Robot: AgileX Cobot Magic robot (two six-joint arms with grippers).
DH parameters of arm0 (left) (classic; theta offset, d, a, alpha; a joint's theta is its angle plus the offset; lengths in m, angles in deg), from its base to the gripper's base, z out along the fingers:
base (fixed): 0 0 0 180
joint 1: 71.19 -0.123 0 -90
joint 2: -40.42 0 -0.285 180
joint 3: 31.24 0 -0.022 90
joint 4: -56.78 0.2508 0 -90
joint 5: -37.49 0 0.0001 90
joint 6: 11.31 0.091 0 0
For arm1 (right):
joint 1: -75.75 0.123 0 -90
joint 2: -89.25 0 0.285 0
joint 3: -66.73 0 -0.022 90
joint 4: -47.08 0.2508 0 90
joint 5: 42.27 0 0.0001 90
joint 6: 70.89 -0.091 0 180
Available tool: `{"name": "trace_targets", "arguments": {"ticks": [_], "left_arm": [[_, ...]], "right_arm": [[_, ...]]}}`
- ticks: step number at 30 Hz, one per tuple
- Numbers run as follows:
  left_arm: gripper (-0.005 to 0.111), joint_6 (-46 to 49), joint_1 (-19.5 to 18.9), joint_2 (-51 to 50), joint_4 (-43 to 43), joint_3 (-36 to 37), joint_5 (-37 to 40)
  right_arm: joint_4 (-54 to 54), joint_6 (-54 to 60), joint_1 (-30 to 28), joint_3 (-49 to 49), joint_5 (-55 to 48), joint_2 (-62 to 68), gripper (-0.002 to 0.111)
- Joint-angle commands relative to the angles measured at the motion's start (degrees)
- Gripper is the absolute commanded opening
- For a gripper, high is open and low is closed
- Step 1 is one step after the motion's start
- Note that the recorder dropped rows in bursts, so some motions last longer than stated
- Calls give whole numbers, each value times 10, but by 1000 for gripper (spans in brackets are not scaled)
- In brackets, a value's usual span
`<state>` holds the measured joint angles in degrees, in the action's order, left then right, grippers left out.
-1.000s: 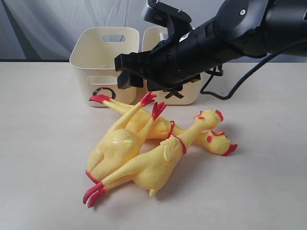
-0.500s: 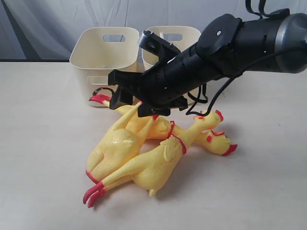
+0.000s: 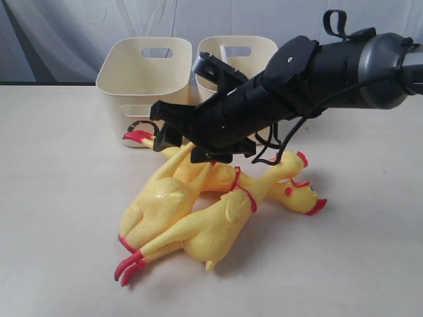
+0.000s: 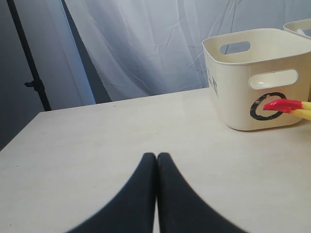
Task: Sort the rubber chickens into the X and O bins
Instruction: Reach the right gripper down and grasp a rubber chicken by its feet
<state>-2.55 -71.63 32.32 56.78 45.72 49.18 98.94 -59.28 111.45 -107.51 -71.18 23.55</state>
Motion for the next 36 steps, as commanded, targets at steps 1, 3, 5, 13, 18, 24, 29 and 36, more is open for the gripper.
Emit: {"name": "trace_targets", "arguments": {"ticks": [1,3,5,13,18,24,29,36], "left_arm": [[0,-4,0,3,-3,3,-7],[0,-4,0,3,-3,3,-7],[0,-4,0,3,-3,3,-7],[0,-4,0,3,-3,3,-7],[0,-4,0,3,-3,3,-7],[0,-4,0,3,-3,3,-7],[0,-4,0,3,-3,3,-7],[0,-4,0,3,-3,3,-7]], "right_arm": [[6,2,-3,-2,28,0,64],[6,2,-3,-2,29,0,64],[6,2,-3,-2,24,0,64],[6,2,-3,-2,13,0,64],[6,2,-3,-2,23,0,64],[6,2,-3,0,11,0,64],[6,2,-3,19,13,0,64],[11,2,-3,21,43,0,64]]}}
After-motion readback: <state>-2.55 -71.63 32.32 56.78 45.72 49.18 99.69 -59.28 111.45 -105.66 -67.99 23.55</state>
